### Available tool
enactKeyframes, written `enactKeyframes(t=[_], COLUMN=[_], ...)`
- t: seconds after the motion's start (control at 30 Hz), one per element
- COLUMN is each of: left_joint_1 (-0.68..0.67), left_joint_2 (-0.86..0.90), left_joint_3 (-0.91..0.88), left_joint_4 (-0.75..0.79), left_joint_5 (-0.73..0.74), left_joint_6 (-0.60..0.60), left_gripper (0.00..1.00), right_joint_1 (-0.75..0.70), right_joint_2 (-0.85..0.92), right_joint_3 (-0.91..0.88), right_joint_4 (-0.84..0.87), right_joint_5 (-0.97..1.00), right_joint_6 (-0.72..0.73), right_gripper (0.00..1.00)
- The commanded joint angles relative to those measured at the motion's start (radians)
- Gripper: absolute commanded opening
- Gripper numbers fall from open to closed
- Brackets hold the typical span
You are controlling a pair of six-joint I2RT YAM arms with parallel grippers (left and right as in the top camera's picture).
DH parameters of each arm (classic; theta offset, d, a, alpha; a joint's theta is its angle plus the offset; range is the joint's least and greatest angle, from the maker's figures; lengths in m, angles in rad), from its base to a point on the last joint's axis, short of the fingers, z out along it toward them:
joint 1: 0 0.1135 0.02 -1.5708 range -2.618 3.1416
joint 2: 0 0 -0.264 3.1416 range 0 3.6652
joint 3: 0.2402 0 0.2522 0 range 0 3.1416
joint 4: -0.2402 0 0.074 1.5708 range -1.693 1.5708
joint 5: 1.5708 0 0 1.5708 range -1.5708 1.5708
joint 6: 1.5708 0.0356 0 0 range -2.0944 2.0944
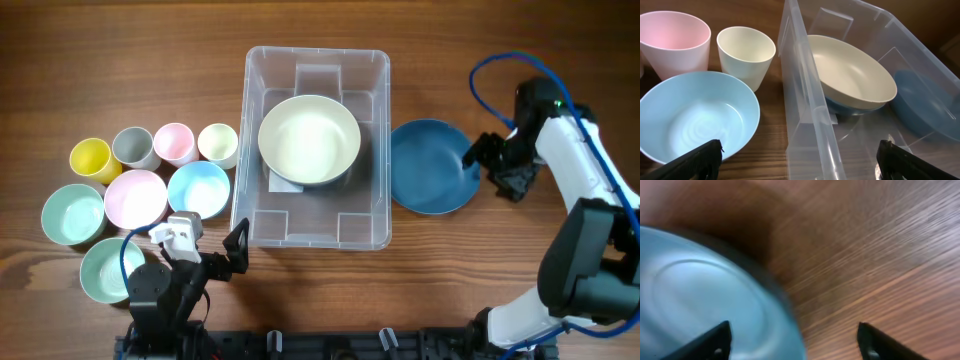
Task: Pack container
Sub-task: 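Grasp the remaining dark blue bowl rim with the right gripper, then place the dark blue bowl into the bin on top of the cream bowl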
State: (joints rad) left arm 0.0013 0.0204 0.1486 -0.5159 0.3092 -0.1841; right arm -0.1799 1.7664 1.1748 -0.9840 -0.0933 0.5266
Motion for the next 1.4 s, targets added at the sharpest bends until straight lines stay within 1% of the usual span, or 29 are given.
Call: enactKeyframes(t=[0.0,0.03,0.07,0.13,0.17,0.2,0.27,0.3,0.33,0.5,0.63,0.73,0.8,0.87,0.97,1.07,1.17,1.23,1.37], left_joint_1=[0.006,0.006,0.006,0.006,0.006,0.006,0.006,0.006,0.006,0.006,0.006,0.006,0.006,0.006,0.006,0.006,0.006,0.006,0.006], left_joint_2=[-0.004,-0.004,-0.005,-0.005,-0.005,-0.005,-0.004,-0.004,-0.004,-0.004,-0.005,-0.005,-0.004,-0.005,-0.005,-0.004,-0.004,-0.004,-0.004], left_joint_3=[-0.003,-0.003,-0.003,-0.003,-0.003,-0.003,-0.003,-0.003,-0.003,-0.003,-0.003,-0.003,-0.003,-0.003,-0.003,-0.003,-0.003,-0.003,-0.003], left_joint_4=[0.003,0.003,0.003,0.003,0.003,0.003,0.003,0.003,0.003,0.003,0.003,0.003,0.003,0.003,0.003,0.003,0.003,0.003,0.003], left_joint_5=[0.008,0.008,0.008,0.008,0.008,0.008,0.008,0.008,0.008,0.008,0.008,0.008,0.008,0.008,0.008,0.008,0.008,0.008,0.008], left_joint_6=[0.02,0.02,0.02,0.02,0.02,0.02,0.02,0.02,0.02,0.02,0.02,0.02,0.02,0.02,0.02,0.02,0.02,0.02,0.02], left_gripper=[1.0,1.0,1.0,1.0,1.0,1.0,1.0,1.0,1.0,1.0,1.0,1.0,1.0,1.0,1.0,1.0,1.0,1.0,1.0], right_joint_1=[-0.007,-0.007,-0.007,-0.008,-0.009,-0.009,-0.009,-0.011,-0.015,-0.09,-0.187,-0.206,-0.18,-0.124,0.034,0.222,0.444,0.537,0.624], right_joint_2=[0.012,0.012,0.012,0.012,0.012,0.012,0.012,0.012,0.012,-0.048,-0.18,-0.303,-0.375,-0.439,-0.513,-0.529,-0.466,-0.398,-0.243], right_joint_3=[-0.072,-0.1,-0.11,-0.134,-0.145,-0.152,-0.167,-0.168,-0.168,-0.157,-0.108,-0.049,-0.003,0.038,0.077,0.081,0.081,0.081,0.085], right_joint_4=[0.052,0.084,0.097,0.133,0.15,0.161,0.193,0.196,0.198,0.171,0.136,0.131,0.13,0.13,0.13,0.154,0.206,0.259,0.363], right_joint_5=[-0.047,-0.047,-0.047,-0.046,-0.046,-0.046,-0.045,-0.032,-0.023,0.035,0.042,-0.06,-0.15,-0.209,-0.211,-0.16,-0.008,0.031,0.03], right_joint_6=[-0.002,0.001,0.008,0.03,0.047,0.056,0.069,0.087,0.094,0.105,0.101,0.051,0.007,-0.031,-0.031,-0.026,0.008,0.007,0.007], right_gripper=[0.63,0.49,0.45,0.45,0.42,0.37,0.19,0.07,0.04,0.04,0.04,0.04,0.04,0.04,0.04,0.05,0.04,0.04,0.04])
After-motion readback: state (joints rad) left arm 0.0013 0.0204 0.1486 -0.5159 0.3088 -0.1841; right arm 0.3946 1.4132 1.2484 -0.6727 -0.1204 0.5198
